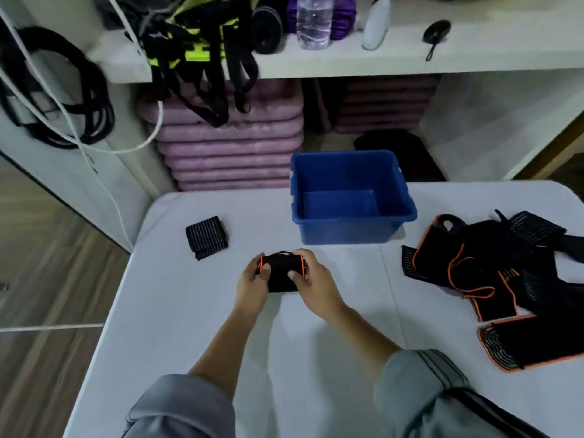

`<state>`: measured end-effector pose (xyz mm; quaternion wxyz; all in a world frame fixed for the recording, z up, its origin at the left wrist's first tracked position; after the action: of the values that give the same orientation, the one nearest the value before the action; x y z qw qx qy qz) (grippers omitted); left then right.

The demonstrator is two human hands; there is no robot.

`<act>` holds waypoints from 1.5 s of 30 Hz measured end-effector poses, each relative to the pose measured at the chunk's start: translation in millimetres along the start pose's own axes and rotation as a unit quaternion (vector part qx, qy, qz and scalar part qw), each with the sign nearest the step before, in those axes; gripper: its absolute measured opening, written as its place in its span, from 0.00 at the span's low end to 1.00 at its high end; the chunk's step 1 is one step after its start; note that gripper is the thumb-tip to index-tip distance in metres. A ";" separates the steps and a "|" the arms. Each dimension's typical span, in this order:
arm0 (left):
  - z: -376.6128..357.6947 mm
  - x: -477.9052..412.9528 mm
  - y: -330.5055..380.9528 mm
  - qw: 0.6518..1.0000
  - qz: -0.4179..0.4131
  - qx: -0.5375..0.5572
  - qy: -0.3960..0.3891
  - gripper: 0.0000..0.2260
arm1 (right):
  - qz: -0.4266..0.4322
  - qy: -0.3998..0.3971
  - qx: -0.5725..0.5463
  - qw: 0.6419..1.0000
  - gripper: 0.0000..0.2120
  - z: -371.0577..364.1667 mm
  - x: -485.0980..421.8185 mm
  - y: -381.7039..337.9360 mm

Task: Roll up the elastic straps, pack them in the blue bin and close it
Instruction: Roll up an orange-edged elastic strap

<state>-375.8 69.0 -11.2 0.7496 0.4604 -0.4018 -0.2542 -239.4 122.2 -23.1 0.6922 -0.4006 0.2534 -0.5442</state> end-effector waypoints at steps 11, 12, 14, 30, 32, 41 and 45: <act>36.3 -108.2 36.9 0.983 -0.114 -0.114 0.083 0.09 | 0.013 -0.012 -0.029 0.999 0.20 -59.5 -113.0 -30.2; 33.3 -114.9 36.3 0.981 -0.126 -0.130 0.072 0.11 | 0.013 -0.006 -0.025 1.000 0.20 -61.5 -119.4 -26.8; 26.2 -122.7 36.2 0.967 -0.170 -0.181 0.057 0.16 | 0.032 0.023 -0.014 0.999 0.20 -62.4 -128.6 -21.3; 4.6 -142.5 25.3 0.924 -0.225 -0.307 0.021 0.22 | 0.069 0.018 0.033 0.997 0.19 -70.0 -144.1 -15.8; 5.1 -140.6 26.8 0.926 -0.222 -0.303 0.020 0.22 | 0.073 0.017 0.023 0.997 0.20 -67.0 -142.7 -19.6; 11.3 -126.9 31.2 0.938 -0.237 -0.248 0.054 0.22 | 0.107 0.027 0.020 0.994 0.23 -60.8 -129.1 -21.4; 12.9 -123.1 36.0 0.934 -0.250 -0.249 0.057 0.22 | 0.116 0.028 0.027 0.992 0.23 -59.1 -125.5 -24.5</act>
<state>-453.7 171.3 -21.1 0.7740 0.3582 -0.1541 -0.4989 -334.5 223.6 -46.0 0.7540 -0.3343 0.3028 -0.4775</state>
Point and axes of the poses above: each hand's wrist, its own x-axis away from the middle knuckle, its own z-axis out of the back of the hand, y = z × x, the point moved 6 cm from there along -x, towards the middle knuckle, and after that the axes turned 7 degrees about y, right-handed, at the moved point
